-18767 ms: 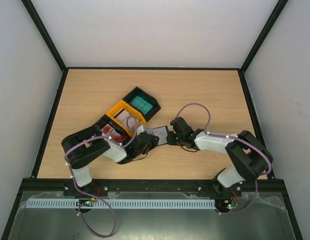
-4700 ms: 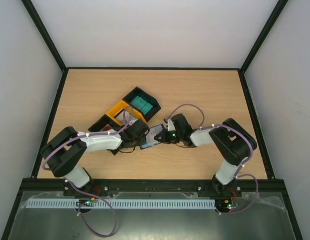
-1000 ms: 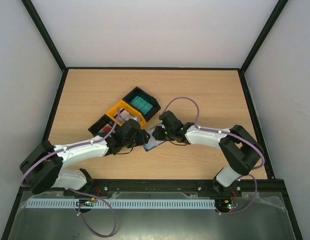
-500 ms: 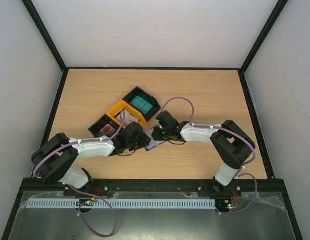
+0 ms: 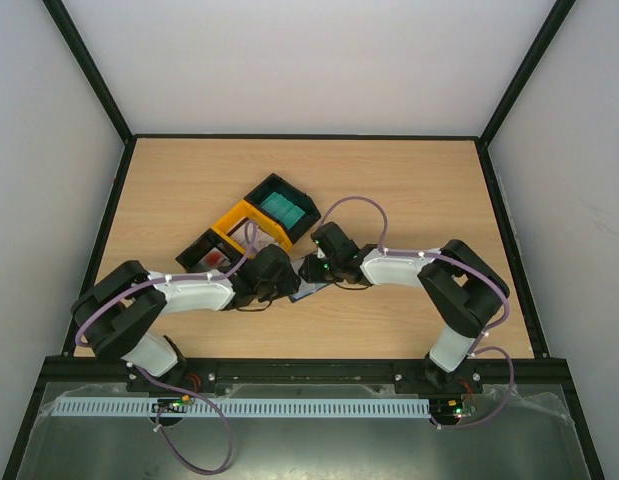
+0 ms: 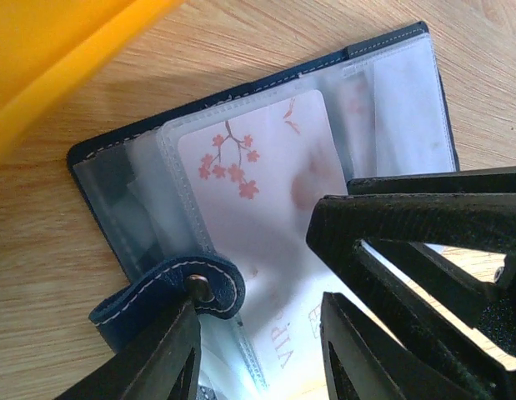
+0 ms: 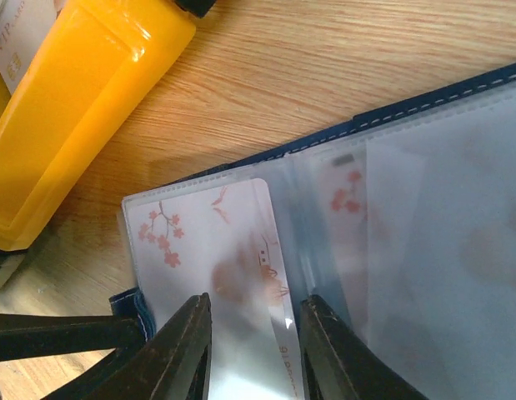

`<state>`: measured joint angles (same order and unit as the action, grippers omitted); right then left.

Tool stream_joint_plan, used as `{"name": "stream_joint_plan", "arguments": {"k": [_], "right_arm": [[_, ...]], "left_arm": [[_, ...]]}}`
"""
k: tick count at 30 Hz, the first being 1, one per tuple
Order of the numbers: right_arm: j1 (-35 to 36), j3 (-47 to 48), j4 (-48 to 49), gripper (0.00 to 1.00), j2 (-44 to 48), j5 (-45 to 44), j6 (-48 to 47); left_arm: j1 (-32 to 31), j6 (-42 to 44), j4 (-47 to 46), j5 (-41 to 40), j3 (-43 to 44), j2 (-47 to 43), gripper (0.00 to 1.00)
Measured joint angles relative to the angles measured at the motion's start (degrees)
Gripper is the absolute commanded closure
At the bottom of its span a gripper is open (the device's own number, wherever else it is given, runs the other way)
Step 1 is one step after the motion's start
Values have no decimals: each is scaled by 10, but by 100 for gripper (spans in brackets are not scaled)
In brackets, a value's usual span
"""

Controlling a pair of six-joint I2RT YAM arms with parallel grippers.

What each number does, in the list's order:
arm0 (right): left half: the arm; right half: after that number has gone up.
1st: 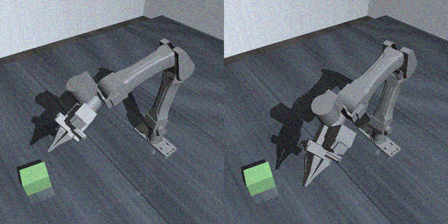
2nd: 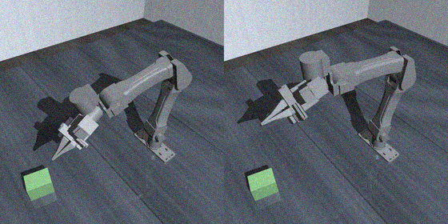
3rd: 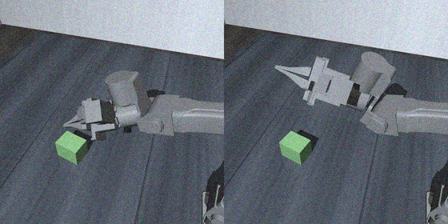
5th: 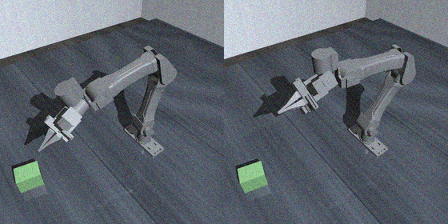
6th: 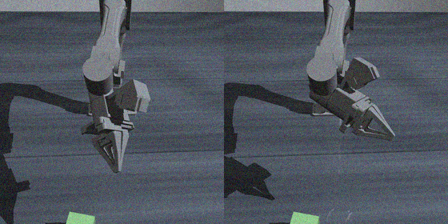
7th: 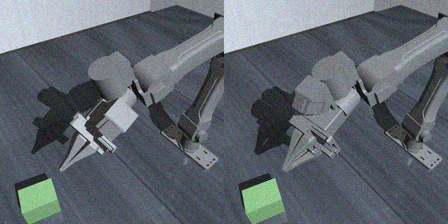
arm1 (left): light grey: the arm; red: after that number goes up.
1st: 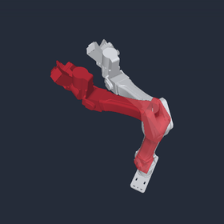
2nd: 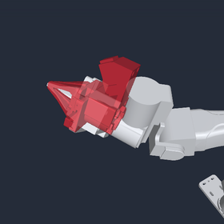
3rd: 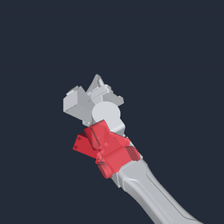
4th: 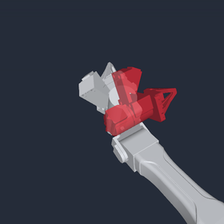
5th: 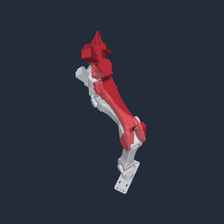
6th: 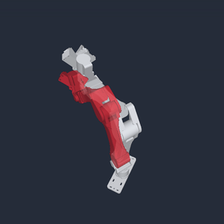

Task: Put the credit cards into the card holder
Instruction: Insert the credit card into the card holder, then turn over the card slot in the card holder.

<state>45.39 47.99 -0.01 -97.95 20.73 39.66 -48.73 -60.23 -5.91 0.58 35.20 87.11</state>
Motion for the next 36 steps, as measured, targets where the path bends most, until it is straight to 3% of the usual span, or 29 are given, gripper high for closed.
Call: {"name": "stream_joint_plan", "arguments": {"k": [4, 8, 13, 16, 21, 28, 36], "right_arm": [[-3, 0, 5, 72, -3, 12, 1], [-2, 0, 0, 66, 2, 2, 2], [1, 0, -42, 52, 74, -76, -6], [1, 5, -58, 51, 107, -138, -21], [1, 47, -102, 48, 46, -214, -49], [12, 112, -137, 45, -58, -254, -71], [49, 93, -142, 46, -62, -320, -45]], "left_arm": [[0, 10, 3, -5, 2, 1, 59], [0, 21, 9, -10, 4, 1, 51], [0, 52, 30, -11, 6, -12, 42], [0, 70, 51, -11, 10, -29, 39], [0, 82, 76, -24, 14, -76, 36], [0, 71, 97, -37, 12, -117, 36], [0, 54, 105, -35, -3, -146, 36]]}}
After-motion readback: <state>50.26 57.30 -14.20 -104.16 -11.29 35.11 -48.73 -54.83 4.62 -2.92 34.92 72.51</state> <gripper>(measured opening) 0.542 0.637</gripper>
